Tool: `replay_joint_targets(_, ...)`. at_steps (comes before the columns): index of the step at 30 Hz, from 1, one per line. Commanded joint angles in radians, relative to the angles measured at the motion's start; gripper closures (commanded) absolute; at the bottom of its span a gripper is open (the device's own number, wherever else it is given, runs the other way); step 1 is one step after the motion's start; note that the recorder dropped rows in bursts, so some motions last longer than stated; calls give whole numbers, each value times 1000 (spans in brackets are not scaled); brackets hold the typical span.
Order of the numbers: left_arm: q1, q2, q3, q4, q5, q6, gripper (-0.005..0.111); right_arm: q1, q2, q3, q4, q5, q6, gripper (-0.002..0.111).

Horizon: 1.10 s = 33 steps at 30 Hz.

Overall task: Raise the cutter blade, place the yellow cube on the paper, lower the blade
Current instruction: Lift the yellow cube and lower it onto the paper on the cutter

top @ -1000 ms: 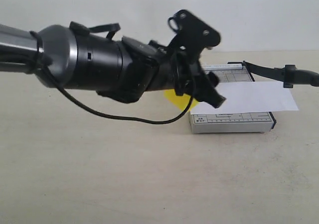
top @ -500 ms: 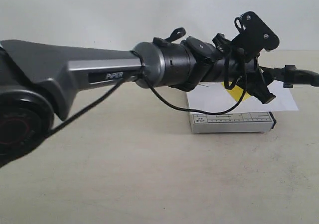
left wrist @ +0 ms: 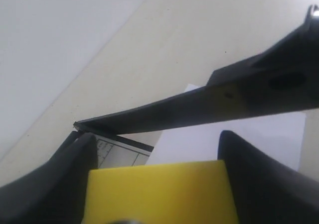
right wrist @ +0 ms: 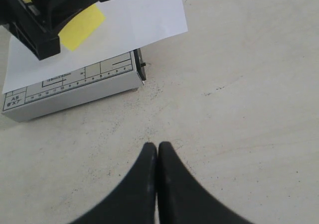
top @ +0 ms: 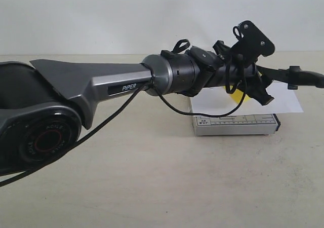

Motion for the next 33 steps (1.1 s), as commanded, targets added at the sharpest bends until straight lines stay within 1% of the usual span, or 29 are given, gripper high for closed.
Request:
replay_joint_targets(1,2,8,-6,-2,9,-30,102,-2,-1,-2,0,-1,-6,109)
replay_joint_targets(16,2,30,-6,6,-13,-23,102,-2,-1,-2,0,-1,-6,109)
replay_joint_targets(18,2,30,-6,8,-13,-23,100,-2,-1,-2,0,-1,-6,109)
replay_joint_targets(20,2,30,-6,8,-13,-23,92,-2,-1,-2,0,-1,-6,109)
replay_joint_targets(21,2,30,-6,8,-13,-23,86,-2,-1,-2,0,-1,-6,109)
replay_joint_targets(27,2,30,-6,8,-24,-23,40,-2,-1,-2,0,-1,-6,109)
replay_joint_targets(30,2,30,-6,6,-63,-23,26,-2,-1,-2,0,-1,-6,109)
replay_joint_targets(33,0,26,-8,6,-127,-23,21,-2,-1,-2,0,-1,-6,109)
